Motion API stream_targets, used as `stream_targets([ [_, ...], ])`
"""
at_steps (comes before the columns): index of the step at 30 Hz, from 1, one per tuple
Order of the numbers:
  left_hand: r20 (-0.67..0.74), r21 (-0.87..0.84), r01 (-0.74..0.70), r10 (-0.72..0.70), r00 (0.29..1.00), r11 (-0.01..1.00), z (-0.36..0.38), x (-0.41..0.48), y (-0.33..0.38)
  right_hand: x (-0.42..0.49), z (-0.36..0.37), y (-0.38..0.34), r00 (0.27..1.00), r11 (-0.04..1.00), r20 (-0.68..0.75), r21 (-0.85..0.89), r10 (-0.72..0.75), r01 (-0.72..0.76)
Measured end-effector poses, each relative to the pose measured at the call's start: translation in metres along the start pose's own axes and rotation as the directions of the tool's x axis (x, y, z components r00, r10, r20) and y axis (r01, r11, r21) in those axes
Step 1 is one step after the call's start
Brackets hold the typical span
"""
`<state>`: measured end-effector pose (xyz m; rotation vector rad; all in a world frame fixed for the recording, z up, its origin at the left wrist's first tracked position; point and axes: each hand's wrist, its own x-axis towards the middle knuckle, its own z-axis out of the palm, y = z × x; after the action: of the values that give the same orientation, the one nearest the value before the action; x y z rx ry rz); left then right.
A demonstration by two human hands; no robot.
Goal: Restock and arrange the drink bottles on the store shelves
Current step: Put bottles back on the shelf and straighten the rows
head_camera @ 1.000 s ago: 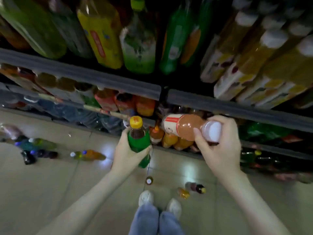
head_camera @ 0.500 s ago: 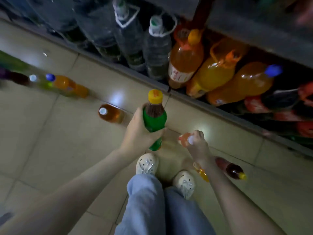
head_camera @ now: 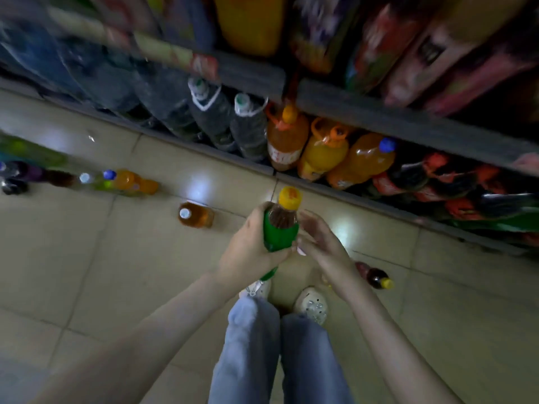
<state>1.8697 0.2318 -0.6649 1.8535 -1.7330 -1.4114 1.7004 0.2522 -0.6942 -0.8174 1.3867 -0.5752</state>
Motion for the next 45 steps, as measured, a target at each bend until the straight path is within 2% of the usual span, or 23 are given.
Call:
stream_targets([
  [4, 0.155, 0.135, -0.166, 0.145, 0.977, 0.977, -0.06, -0.029, 0.118, -0.085, -0.017, -0.128, 0.997, 0.998, 0.051, -0.01, -0.057, 0.057],
  [8, 0.283, 0.219, -0.39, 0.324, 0.903, 0.895, -0.112, -0.056, 0.225, -0.143, -0.032, -0.23, 0.969, 0.982, -0.182, -0.118, -0.17, 0.15],
  [10, 0.298, 0.229, -0.456, 0.384, 0.874, 0.86, -0.138, -0.068, 0.269, -0.168, -0.039, -0.269, 0.928, 0.962, -0.277, -0.177, -0.25, 0.207],
  [13, 0.313, 0.187, -0.531, 0.462, 0.829, 0.826, -0.176, -0.08, 0.32, -0.198, -0.046, -0.321, 0.865, 0.917, -0.345, -0.291, -0.365, 0.271],
  [15, 0.344, 0.193, -0.605, 0.524, 0.779, 0.772, -0.202, -0.083, 0.343, -0.211, -0.05, -0.349, 0.8, 0.881, -0.395, -0.335, -0.453, 0.334],
  [17, 0.312, 0.233, -0.65, 0.577, 0.755, 0.724, -0.227, -0.079, 0.36, -0.218, -0.054, -0.374, 0.723, 0.855, -0.461, -0.341, -0.514, 0.39],
  [19, 0.132, 0.25, -0.636, 0.625, 0.769, 0.73, -0.248, -0.065, 0.369, -0.222, -0.06, -0.396, 0.662, 0.835, -0.509, -0.329, -0.55, 0.441],
  [20, -0.022, 0.245, -0.612, 0.635, 0.772, 0.752, -0.254, -0.054, 0.373, -0.222, -0.062, -0.405, 0.625, 0.816, -0.526, -0.333, -0.577, 0.473],
  [22, -0.332, 0.224, -0.524, 0.57, 0.752, 0.822, -0.262, -0.03, 0.381, -0.219, -0.065, -0.42, 0.558, 0.784, -0.561, -0.33, -0.611, 0.526],
  [23, -0.437, 0.198, -0.476, 0.512, 0.74, 0.857, -0.262, -0.017, 0.384, -0.216, -0.065, -0.426, 0.531, 0.772, -0.579, -0.322, -0.618, 0.548],
  [25, -0.537, 0.144, -0.419, 0.426, 0.728, 0.897, -0.257, 0.01, 0.387, -0.203, -0.064, -0.434, 0.477, 0.748, -0.606, -0.334, -0.637, 0.574],
  [26, -0.552, 0.139, -0.398, 0.404, 0.729, 0.907, -0.251, 0.022, 0.387, -0.195, -0.062, -0.435, 0.464, 0.744, -0.611, -0.347, -0.641, 0.572],
  [31, -0.569, 0.065, -0.288, 0.272, 0.776, 0.955, -0.231, 0.065, 0.391, -0.156, -0.05, -0.439, 0.484, 0.77, -0.627, -0.329, -0.611, 0.546],
  [33, -0.575, 0.094, -0.226, 0.238, 0.783, 0.97, -0.23, 0.073, 0.391, -0.145, -0.047, -0.443, 0.48, 0.785, -0.642, -0.348, -0.598, 0.513],
  [36, -0.545, 0.199, -0.193, 0.272, 0.793, 0.961, -0.231, 0.079, 0.386, -0.132, -0.047, -0.453, 0.464, 0.789, -0.656, -0.367, -0.595, 0.493],
  [39, -0.52, 0.232, -0.187, 0.284, 0.806, 0.955, -0.232, 0.078, 0.377, -0.119, -0.049, -0.467, 0.441, 0.788, -0.66, -0.433, -0.608, 0.439],
  [42, -0.491, 0.239, -0.245, 0.335, 0.804, 0.94, -0.23, 0.067, 0.366, -0.106, -0.054, -0.479, 0.424, 0.783, -0.659, -0.507, -0.621, 0.36],
  [45, -0.475, 0.254, -0.3, 0.389, 0.789, 0.919, -0.229, 0.058, 0.359, -0.1, -0.053, -0.483, 0.446, 0.775, -0.637, -0.561, -0.629, 0.291],
])
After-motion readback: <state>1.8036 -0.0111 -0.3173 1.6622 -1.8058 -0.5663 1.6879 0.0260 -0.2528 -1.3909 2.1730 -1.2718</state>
